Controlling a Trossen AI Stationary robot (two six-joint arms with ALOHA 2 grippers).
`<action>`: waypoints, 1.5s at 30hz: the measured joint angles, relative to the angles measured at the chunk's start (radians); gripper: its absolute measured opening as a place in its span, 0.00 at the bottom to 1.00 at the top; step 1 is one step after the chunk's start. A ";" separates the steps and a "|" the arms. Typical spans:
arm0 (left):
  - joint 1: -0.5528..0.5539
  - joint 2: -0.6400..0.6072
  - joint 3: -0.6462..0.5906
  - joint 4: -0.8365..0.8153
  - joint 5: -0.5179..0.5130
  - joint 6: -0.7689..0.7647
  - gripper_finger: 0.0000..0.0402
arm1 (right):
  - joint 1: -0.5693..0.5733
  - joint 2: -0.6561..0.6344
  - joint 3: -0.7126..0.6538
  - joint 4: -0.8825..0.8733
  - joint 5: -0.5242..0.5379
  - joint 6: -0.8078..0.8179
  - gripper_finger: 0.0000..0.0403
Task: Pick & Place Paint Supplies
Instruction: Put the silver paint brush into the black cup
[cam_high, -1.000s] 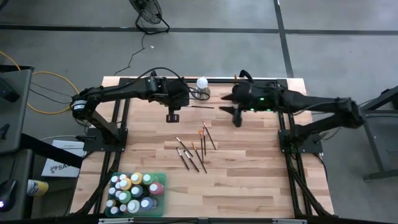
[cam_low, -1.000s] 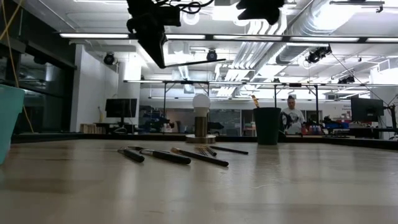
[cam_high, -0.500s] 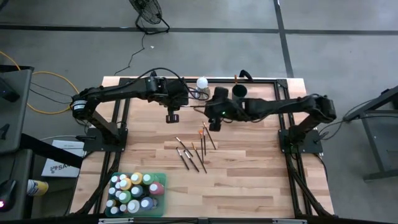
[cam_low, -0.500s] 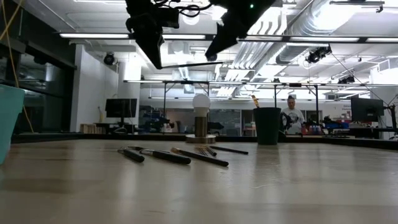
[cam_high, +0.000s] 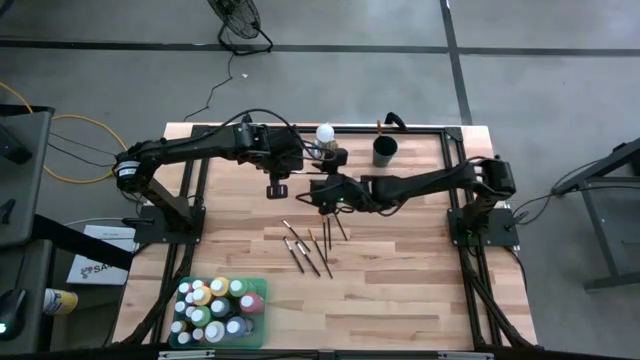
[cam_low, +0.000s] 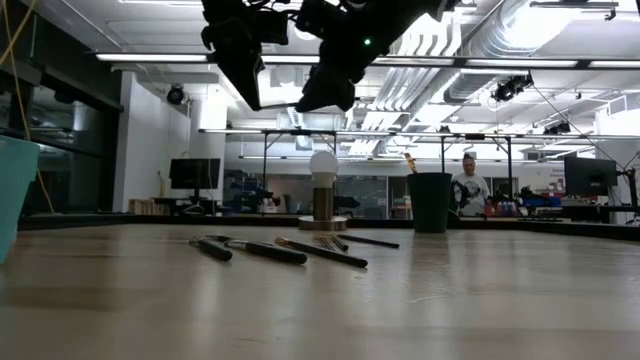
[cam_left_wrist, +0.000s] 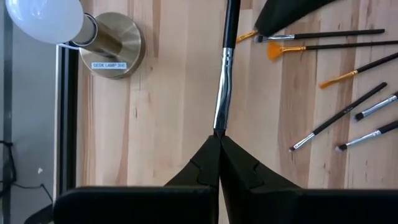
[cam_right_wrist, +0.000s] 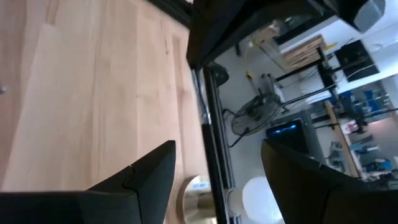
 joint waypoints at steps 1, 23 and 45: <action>0.000 0.000 0.000 -0.001 0.005 0.000 0.00 | 0.000 0.008 0.000 0.020 0.004 -0.012 0.57; 0.000 0.000 0.000 -0.009 0.026 0.029 0.00 | -0.036 0.032 0.000 0.035 -0.027 -0.050 0.18; 0.000 0.000 0.001 -0.008 0.020 0.061 0.08 | -0.006 0.027 -0.001 0.002 0.004 0.333 0.03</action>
